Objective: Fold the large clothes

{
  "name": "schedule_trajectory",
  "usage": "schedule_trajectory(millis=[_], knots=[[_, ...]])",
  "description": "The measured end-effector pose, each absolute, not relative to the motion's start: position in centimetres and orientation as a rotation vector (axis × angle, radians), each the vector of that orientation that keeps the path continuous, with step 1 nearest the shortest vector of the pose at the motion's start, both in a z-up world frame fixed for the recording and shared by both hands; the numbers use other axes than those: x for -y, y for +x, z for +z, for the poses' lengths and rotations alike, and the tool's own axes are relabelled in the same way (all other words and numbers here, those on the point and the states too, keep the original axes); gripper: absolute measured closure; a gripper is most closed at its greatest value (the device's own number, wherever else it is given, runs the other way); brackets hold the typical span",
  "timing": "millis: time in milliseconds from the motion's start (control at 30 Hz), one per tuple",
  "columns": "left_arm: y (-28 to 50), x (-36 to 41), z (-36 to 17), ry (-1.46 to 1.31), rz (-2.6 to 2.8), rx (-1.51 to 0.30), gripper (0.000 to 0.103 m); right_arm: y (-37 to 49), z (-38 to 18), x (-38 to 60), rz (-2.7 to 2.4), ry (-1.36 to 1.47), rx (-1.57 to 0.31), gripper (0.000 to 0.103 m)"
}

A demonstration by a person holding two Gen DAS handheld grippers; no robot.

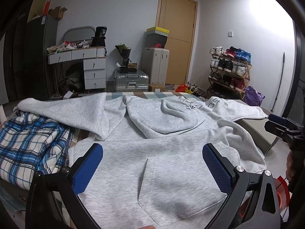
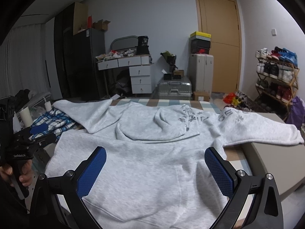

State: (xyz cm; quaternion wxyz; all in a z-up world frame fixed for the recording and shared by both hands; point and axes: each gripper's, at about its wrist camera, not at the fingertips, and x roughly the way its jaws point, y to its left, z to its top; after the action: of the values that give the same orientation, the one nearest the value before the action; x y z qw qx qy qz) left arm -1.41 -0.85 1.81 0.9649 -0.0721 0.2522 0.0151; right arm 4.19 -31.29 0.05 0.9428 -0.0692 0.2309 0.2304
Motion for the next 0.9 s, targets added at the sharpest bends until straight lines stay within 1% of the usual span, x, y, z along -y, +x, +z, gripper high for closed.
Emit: schedule_trajectory(millis=[200,500,900], knots=[[-1.2,0.7,1.3,-0.156,0.028,-0.532,0.001,4.5,0.3,31.5,0.46,-0.125,-0.453,0.0],[-1.4,0.9,1.3,-0.147,0.017,-0.534,0.001,5.4,-1.0,30.8,0.468,-0.135,-0.482,0.0],[-0.7,1.6,0.2,-0.117,0.02,-0.572,0.001,6.7,-2.4,32.5,0.444,-0.106,-0.51,0.0]])
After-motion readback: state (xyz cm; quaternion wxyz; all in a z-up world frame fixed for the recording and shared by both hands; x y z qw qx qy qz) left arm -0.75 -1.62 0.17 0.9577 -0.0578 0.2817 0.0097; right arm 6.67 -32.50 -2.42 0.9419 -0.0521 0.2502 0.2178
